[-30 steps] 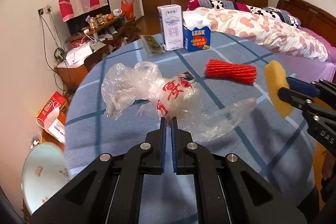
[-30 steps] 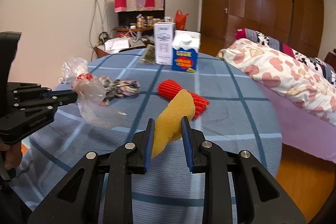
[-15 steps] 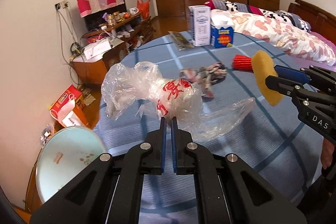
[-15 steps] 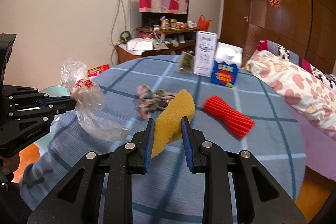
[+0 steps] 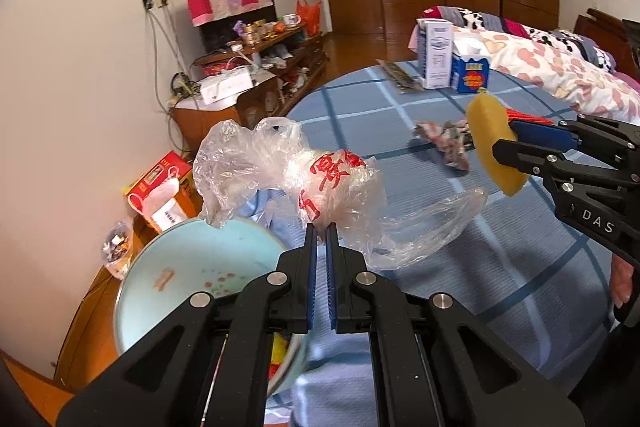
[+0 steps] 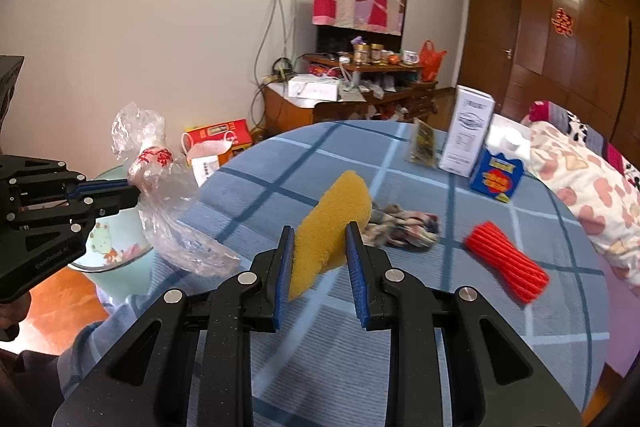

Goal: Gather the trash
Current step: 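Carry the clear bag over the bin with the left tool while the right tool holds the sponge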

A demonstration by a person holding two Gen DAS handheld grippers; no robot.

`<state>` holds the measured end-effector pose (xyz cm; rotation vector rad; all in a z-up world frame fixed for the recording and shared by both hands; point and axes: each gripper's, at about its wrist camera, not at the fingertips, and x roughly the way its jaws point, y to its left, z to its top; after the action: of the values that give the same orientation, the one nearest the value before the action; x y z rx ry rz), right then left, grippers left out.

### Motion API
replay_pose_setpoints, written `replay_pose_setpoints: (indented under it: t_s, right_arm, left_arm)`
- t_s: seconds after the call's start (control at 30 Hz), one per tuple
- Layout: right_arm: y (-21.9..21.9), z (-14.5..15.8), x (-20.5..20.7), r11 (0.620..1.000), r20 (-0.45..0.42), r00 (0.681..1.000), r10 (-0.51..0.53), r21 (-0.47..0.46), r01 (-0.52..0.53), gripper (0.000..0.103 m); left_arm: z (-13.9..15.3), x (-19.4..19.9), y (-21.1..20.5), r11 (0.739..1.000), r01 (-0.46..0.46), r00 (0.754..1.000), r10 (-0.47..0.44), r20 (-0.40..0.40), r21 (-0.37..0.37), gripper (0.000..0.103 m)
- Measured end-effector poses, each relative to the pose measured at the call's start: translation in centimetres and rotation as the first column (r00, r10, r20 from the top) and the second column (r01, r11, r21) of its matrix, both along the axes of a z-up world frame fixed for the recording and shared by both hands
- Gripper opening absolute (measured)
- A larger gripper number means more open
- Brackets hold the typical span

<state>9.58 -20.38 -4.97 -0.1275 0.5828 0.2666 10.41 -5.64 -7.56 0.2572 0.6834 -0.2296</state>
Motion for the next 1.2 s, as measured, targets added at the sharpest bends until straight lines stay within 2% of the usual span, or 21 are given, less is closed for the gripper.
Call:
replay_pose_setpoints:
  t_s: [0.67, 1.2]
  right_arm:
    - [6.9, 0.6, 1.3, 0.989, 0.010, 0.990, 0.141, -0.042, -0.140, 0.027]
    - [9.8, 0.2, 2.3, 0.980, -0.001, 0.982, 0.190, -0.064, -0.190, 0.027]
  left_arm:
    - [-1.1, -0.1, 6.5, 0.990, -0.138, 0.990, 0.139, -0.017, 0.006, 0.004]
    - [-1.2, -0.1, 9.1, 0.982, -0.188, 0.982, 0.189, -0.017, 0.004, 0.004]
